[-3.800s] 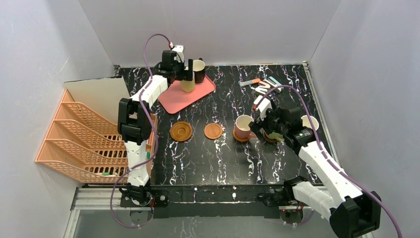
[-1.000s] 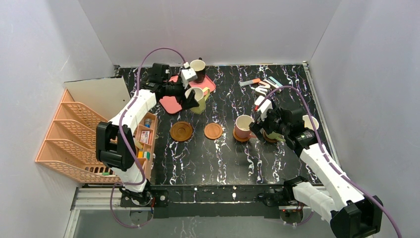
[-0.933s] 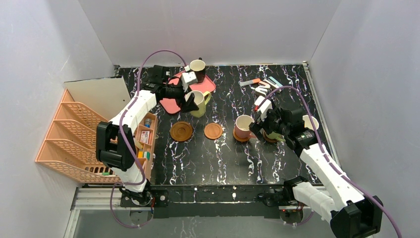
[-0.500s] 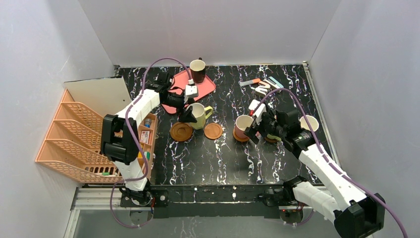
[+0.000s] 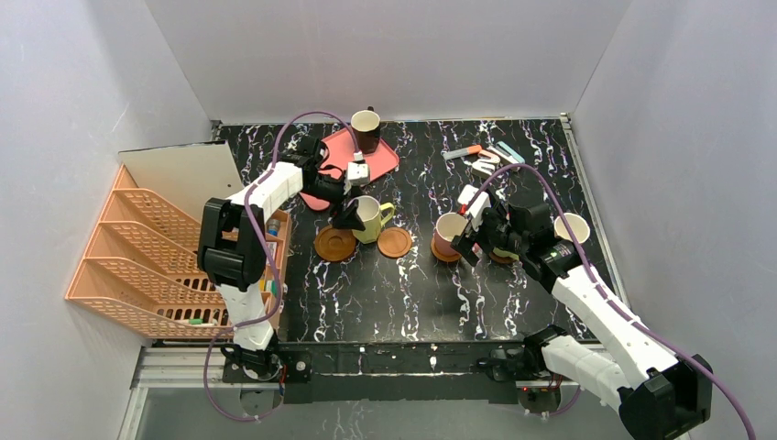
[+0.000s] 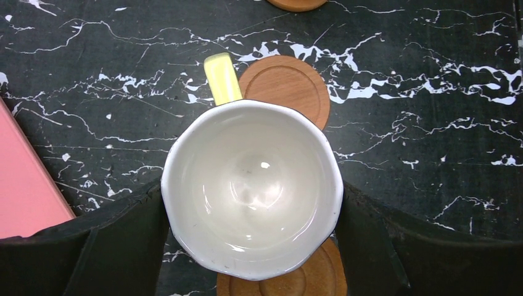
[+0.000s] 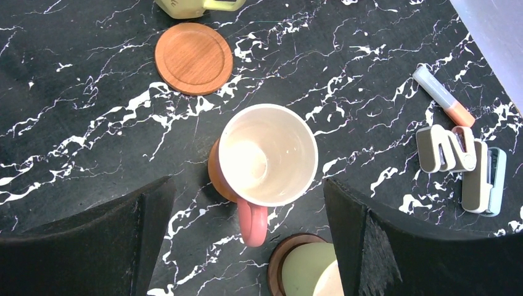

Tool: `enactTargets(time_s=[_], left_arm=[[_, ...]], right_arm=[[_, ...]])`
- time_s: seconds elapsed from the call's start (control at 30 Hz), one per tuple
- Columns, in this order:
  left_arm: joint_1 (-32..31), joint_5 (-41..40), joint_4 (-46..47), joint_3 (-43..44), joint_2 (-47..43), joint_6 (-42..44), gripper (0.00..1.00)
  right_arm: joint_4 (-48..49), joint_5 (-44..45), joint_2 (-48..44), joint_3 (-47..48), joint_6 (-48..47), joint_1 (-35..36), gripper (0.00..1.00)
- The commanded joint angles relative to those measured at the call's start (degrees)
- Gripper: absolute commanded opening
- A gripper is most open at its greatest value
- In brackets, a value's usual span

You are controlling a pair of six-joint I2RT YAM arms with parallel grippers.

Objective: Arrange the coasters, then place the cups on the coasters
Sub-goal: Place the cup at the center of the board.

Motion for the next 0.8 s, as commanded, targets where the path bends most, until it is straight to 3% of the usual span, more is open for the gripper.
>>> enactTargets(time_s=[0.0, 0.43, 0.57, 0.77], left_arm=[[0.1, 3.2, 1.1, 2.8, -0.4, -1.0, 0.14], [-0.2, 0.3, 5.9, 4.6, 1.8, -5.5, 0.22], [-0.6, -1.0, 7.9, 3.6, 1.8, -6.8, 0.39], [-0.8, -2.1, 10.3, 2.0, 0.7, -8.2, 0.83]], right_arm=[[2.2, 0.2, -0.2, -0.6, -0.6, 0.3, 0.99], [2.3, 0.3, 0.3, -0.8, -0.9, 0.4, 0.99], [2.3, 0.3, 0.4, -1.0, -0.9, 0.4, 0.99], [1.6, -0.2, 1.1, -0.8, -1.3, 0.8, 0.99]])
